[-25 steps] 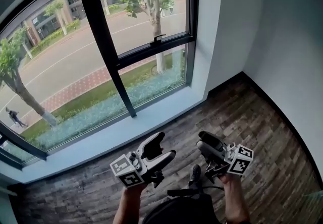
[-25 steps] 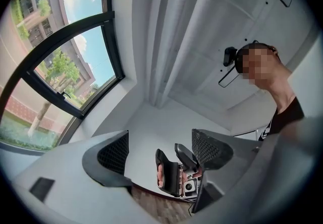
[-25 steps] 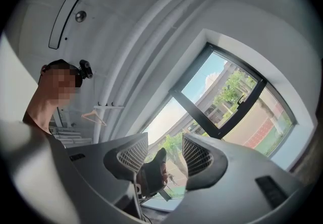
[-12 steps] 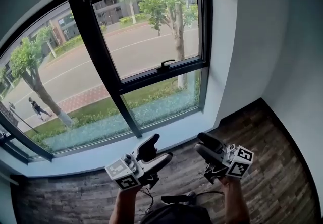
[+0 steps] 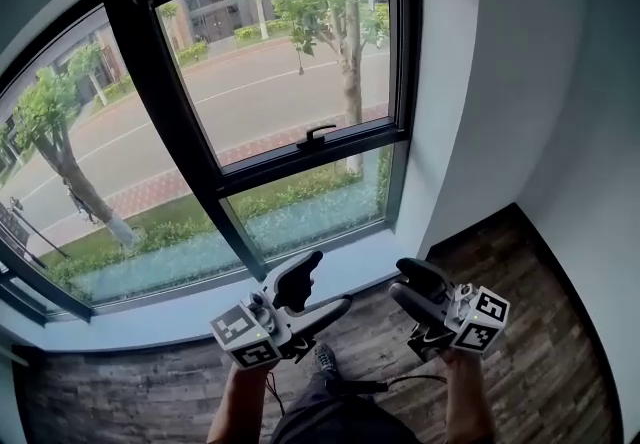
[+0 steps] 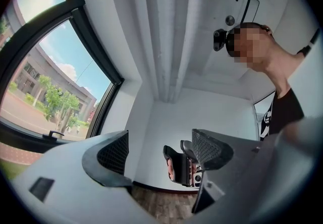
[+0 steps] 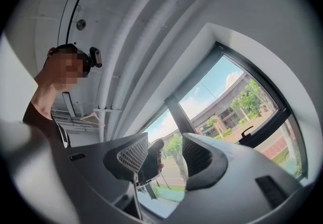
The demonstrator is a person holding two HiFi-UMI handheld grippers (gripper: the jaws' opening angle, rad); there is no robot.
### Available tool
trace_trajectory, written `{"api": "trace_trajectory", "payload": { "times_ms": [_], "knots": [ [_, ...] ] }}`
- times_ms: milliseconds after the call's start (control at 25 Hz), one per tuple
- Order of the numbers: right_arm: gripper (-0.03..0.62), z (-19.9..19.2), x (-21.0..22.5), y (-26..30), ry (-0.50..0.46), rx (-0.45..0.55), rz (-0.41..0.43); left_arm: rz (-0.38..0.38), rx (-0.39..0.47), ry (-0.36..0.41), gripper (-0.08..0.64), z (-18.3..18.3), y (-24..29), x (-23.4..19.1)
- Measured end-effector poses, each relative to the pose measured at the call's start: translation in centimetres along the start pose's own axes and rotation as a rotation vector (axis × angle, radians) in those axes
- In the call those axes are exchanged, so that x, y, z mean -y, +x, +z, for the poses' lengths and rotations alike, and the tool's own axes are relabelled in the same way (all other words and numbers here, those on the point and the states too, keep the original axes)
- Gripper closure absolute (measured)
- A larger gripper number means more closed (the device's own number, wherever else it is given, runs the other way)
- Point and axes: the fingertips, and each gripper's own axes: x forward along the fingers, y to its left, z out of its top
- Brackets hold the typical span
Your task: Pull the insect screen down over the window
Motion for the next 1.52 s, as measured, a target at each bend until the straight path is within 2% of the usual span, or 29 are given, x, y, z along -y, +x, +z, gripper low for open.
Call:
{"api": "trace_trajectory", "payload": {
  "times_ms": [200,360,600,840,960,1120,1320,1440,1520],
  "knots": [
    [0.396,2.7,5.0,3.7,-0.109,-0.05,-0.017,-0.035,0.055,0.061,0.163,2.1,2.4,-5.9],
    [0.396,5.1,8.8,8.7,-0.226,-0.107,-0.016,-0.038,0.085,0.147,0.163,5.7,3.5,-11.1],
    [0.396,8.8,12.9,16.9,-0.369,-0.142,0.023,-0.029,0.054,0.275,0.163,10.2,4.8,-17.9],
    [0.396,9.7,16.3,22.3,-0.419,-0.163,0.05,-0.008,0.02,0.391,0.163,13.3,5.7,-23.0],
    [0.396,9.6,17.5,24.2,-0.44,-0.183,0.071,0.028,-0.017,0.465,0.163,14.3,5.7,-24.7],
    [0.396,11.0,20.1,26.4,-0.504,-0.207,0.117,0.1,-0.104,0.607,0.15,15.2,7.2,-27.6],
    [0.396,13.3,23.3,29.5,-0.629,-0.221,0.18,0.213,-0.181,0.783,0.146,17.8,9.6,-31.7],
    [0.396,15.1,25.1,30.7,-0.742,-0.226,0.219,0.251,-0.205,0.873,0.144,19.0,11.8,-33.1],
    [0.396,16.3,26.7,30.9,-0.797,-0.224,0.245,0.266,-0.217,0.907,0.143,19.3,14.0,-34.1]
  ]
}}
